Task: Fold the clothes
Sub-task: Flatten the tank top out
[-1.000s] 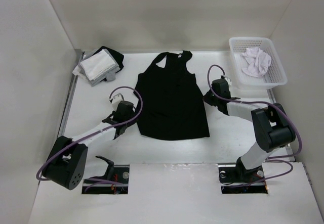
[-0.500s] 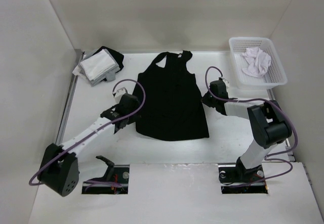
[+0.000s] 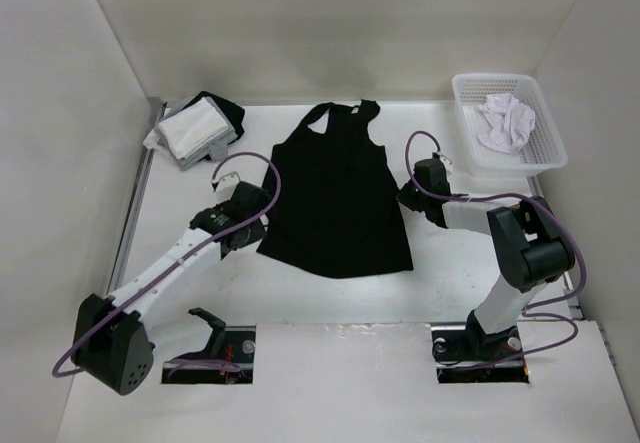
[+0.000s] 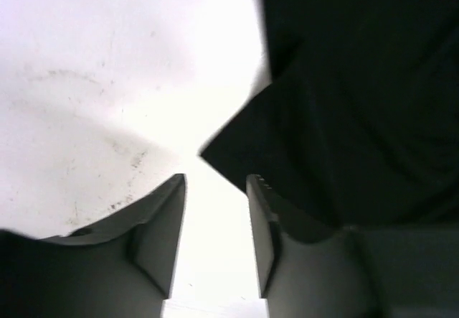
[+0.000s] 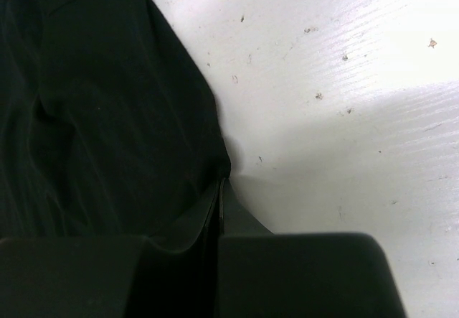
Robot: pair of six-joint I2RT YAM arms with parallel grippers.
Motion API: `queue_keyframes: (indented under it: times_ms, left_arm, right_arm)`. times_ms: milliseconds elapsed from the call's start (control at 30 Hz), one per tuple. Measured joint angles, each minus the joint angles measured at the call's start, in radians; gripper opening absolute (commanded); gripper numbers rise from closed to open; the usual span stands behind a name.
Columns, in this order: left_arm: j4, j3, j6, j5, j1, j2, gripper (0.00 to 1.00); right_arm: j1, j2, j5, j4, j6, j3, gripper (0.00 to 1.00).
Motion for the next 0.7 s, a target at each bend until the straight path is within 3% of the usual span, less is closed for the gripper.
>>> queue_keyframes:
  times_ms: [133,400,700]
  left_arm:
    - [0.080,-0.104,0.013,0.028,0.003,0.082,0.27]
    - [0.218,-0.256,0.014,0.064,0.031,0.060,0.37]
    - [0.428,-0.327,0.048,0.140,0.100,0.088,0.35]
  right_arm:
    - [0.000,0.000,0.000,0.000,0.000,0.000,0.01]
    - [0.000,0.000,0.000,0.001,-0.001,0.000,0.01]
    - [0.000,0.000,0.000,0.003,-0.001,0.000,0.01]
